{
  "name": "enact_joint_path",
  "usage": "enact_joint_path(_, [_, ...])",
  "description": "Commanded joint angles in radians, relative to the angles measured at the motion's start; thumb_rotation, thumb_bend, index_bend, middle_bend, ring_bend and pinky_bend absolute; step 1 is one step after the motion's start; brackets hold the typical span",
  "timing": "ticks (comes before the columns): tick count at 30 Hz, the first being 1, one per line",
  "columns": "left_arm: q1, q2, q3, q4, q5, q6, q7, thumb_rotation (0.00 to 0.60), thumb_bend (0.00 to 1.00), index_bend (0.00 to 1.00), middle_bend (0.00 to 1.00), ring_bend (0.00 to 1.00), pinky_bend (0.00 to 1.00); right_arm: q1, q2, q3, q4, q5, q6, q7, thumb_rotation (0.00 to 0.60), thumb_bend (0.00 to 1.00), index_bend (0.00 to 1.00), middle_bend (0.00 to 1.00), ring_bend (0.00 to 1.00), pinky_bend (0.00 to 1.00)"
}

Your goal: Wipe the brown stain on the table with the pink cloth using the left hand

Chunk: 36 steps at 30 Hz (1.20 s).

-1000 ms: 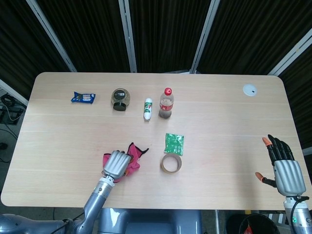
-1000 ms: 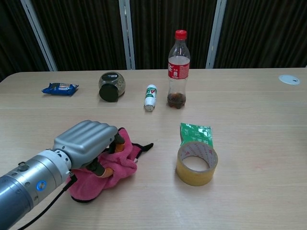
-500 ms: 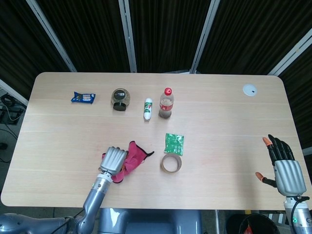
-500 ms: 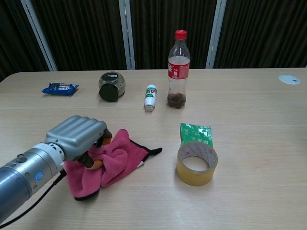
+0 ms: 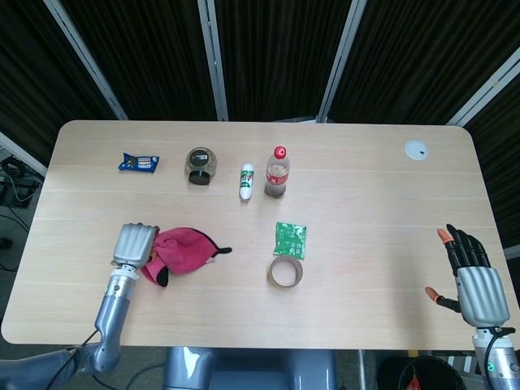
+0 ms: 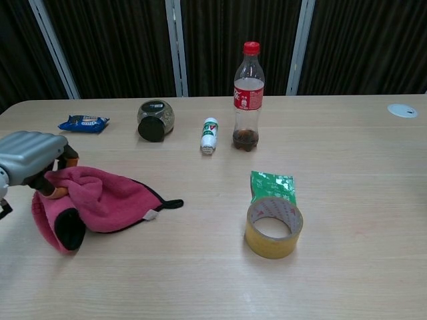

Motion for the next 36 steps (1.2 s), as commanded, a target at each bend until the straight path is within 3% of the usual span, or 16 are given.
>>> enact_joint_path(1, [0.018,0.047,-0.024,0.009,-0.024,-0.002,-0.047,0.6,0.64,0.83,0.59,0.51,0.56,0.0,0.0,0.001,-0.002,0.001,-0.001,-0.001,0.6,0.0,0.01,0.0,0.0,0.08])
enact_joint_path(10, [0.011,0.139,-0.104,-0.032,-0.035,0.015,-0.139,0.6,0.63,0.81,0.57,0.5,0.56,-0.001,0.0,0.004,-0.007,0.011,-0.002,0.001,0.6,0.0,0.01,0.0,0.0,0.08])
enact_joint_path(16, [-0.008,0.173,-0.139,-0.06,-0.052,0.019,-0.147,0.6,0.55,0.71,0.48,0.43,0.52,0.0,0.0,0.005,-0.01,0.014,-0.006,0.0,0.6,0.0,0.01,0.0,0.0,0.08])
enact_joint_path(20, [-0.013,0.182,-0.138,-0.063,-0.051,0.019,-0.156,0.6,0.43,0.59,0.28,0.26,0.42,0.0,0.002,0.006,-0.011,0.018,-0.009,0.006,0.6,0.0,0.01,0.0,0.0,0.08])
enact_joint_path(21, [-0.013,0.183,-0.136,-0.062,-0.049,0.017,-0.16,0.6,0.38,0.52,0.18,0.17,0.32,0.001,0.002,0.006,-0.011,0.019,-0.01,0.007,0.6,0.0,0.01,0.0,0.0,0.08])
enact_joint_path(24, [-0.015,0.195,-0.12,-0.064,-0.059,-0.013,-0.159,0.6,0.22,0.3,0.01,0.01,0.1,0.001,0.002,0.005,-0.009,0.015,-0.01,0.005,0.6,0.0,0.01,0.0,0.0,0.08])
enact_joint_path(26, [-0.017,0.201,-0.115,-0.07,-0.069,-0.023,-0.159,0.6,0.15,0.19,0.0,0.0,0.05,0.002,0.002,0.005,-0.005,0.011,-0.008,0.001,0.6,0.0,0.01,0.0,0.0,0.08])
enact_joint_path(30, [-0.018,0.203,-0.112,-0.081,-0.071,-0.021,-0.175,0.6,0.06,0.07,0.0,0.0,0.01,0.001,0.001,0.006,-0.007,0.016,-0.01,0.003,0.6,0.0,0.01,0.0,0.0,0.08])
enact_joint_path(36, [-0.002,0.24,-0.096,-0.136,-0.049,-0.002,-0.202,0.6,0.04,0.04,0.0,0.0,0.0,0.002,0.002,0.004,-0.006,0.015,-0.011,0.002,0.6,0.0,0.01,0.0,0.0,0.08])
